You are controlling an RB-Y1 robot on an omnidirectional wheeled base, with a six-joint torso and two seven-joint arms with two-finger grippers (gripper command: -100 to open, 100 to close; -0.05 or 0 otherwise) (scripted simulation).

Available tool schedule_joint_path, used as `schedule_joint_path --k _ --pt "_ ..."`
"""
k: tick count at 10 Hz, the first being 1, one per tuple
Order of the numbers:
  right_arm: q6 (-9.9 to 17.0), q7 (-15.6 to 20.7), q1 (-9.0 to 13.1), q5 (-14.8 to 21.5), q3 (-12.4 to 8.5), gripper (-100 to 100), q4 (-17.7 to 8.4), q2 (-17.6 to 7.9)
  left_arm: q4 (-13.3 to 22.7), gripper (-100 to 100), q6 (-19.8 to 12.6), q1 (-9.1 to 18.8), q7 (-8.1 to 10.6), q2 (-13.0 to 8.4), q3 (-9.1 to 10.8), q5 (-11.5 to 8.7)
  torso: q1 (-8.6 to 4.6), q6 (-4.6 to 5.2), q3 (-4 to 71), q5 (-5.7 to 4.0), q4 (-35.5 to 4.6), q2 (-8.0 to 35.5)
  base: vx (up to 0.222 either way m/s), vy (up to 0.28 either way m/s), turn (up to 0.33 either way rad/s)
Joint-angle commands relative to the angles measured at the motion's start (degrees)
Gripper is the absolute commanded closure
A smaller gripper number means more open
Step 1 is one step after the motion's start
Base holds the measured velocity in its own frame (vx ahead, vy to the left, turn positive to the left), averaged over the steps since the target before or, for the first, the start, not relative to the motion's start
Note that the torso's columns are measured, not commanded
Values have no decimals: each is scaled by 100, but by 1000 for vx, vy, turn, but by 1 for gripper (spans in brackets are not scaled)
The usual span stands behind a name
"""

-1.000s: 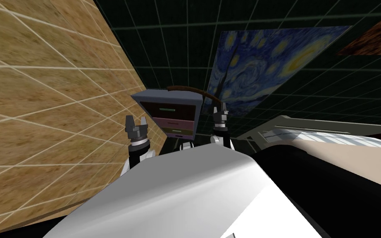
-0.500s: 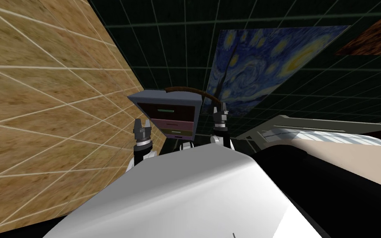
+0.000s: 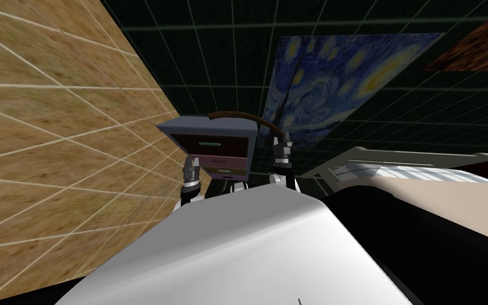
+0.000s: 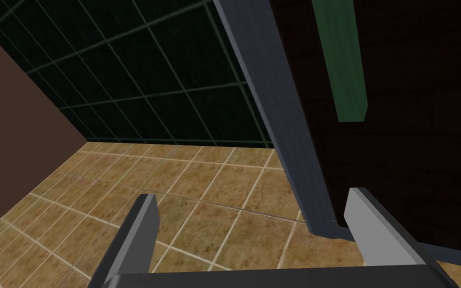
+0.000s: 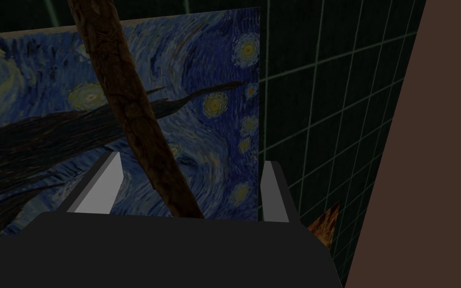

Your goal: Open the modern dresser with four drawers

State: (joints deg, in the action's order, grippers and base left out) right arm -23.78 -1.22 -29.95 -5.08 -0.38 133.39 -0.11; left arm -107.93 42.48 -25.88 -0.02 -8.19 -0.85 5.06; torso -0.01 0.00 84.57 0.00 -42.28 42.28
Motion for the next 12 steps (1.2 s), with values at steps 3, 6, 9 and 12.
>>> schedule_joint_path --k 3,6,9,12 --pt "3 0 -4 0 0 0 -6 0 674 -100 226 44 -129 -6 -110 81 7 0 -3 4 -3 5 39 -4 -37" --pt "5 -1 -7 -1 0 0 -9 1 1131 -100 349 96 -206 -10 -174 128 2 -2 1 1 -1 1 41 -6 -40" --pt "6 -1 -9 -1 -1 0 -11 1 1587 -100 470 152 -285 -14 -240 176 3 -1 -1 1 -1 3 37 -4 -44" --pt "6 -1 -9 -1 -1 0 -12 1 2104 -100 587 212 -365 -8 -306 223 1 -2 2 0 1 -1 41 -3 -41"
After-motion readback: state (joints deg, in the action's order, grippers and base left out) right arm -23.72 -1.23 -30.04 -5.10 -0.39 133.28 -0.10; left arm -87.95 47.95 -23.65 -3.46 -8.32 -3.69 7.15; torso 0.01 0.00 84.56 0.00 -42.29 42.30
